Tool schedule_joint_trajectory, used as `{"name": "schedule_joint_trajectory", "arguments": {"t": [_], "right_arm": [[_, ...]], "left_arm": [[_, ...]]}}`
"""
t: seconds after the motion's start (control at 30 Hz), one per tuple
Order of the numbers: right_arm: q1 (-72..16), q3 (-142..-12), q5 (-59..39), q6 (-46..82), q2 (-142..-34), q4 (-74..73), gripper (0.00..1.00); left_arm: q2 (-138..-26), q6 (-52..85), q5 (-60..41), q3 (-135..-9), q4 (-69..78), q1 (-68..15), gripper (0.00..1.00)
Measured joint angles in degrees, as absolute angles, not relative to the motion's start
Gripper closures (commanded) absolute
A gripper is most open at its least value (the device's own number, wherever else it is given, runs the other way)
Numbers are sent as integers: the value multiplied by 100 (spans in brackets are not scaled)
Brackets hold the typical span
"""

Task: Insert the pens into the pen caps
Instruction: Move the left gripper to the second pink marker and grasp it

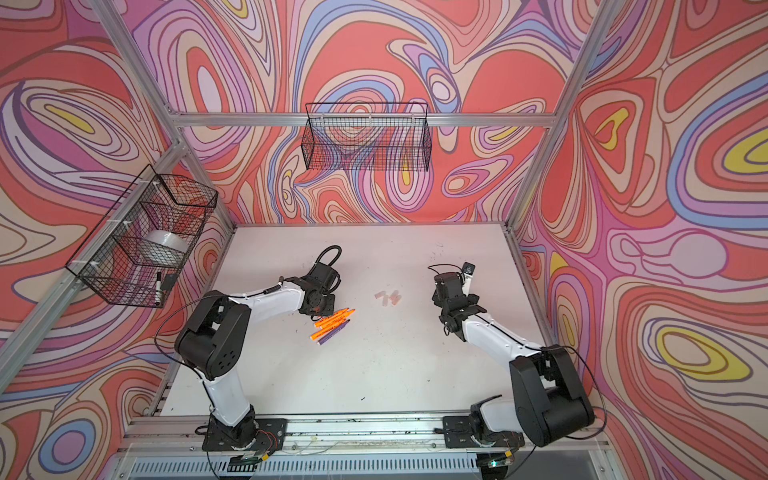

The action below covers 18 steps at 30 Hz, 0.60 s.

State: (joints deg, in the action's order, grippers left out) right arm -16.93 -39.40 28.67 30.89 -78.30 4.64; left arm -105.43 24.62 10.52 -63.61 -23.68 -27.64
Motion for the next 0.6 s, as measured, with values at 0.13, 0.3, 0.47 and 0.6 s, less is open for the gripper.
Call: {"name": "schedule_joint_trajectory", "arguments": {"t": [0.13, 0.3, 0.47, 0.6], "right_arm": [[-1693, -3942, 2867, 3089, -7830, 464, 17], [-1693, -3942, 2867, 3089, -7830, 464, 19], [-1693, -3940, 2799, 3072, -7776, 464, 22], [-1715, -3763, 2176, 3179, -7227, 329, 21]], "left_arm": [[-10567, 2462, 1009, -6366, -2311, -2749, 79], [-10575, 2462, 989, -6368, -2270, -2738, 90], [-10543, 2458, 956, -6359, -2268, -2731, 95], [-10361, 2383, 882, -6222, -2259, -2727, 100]]}}
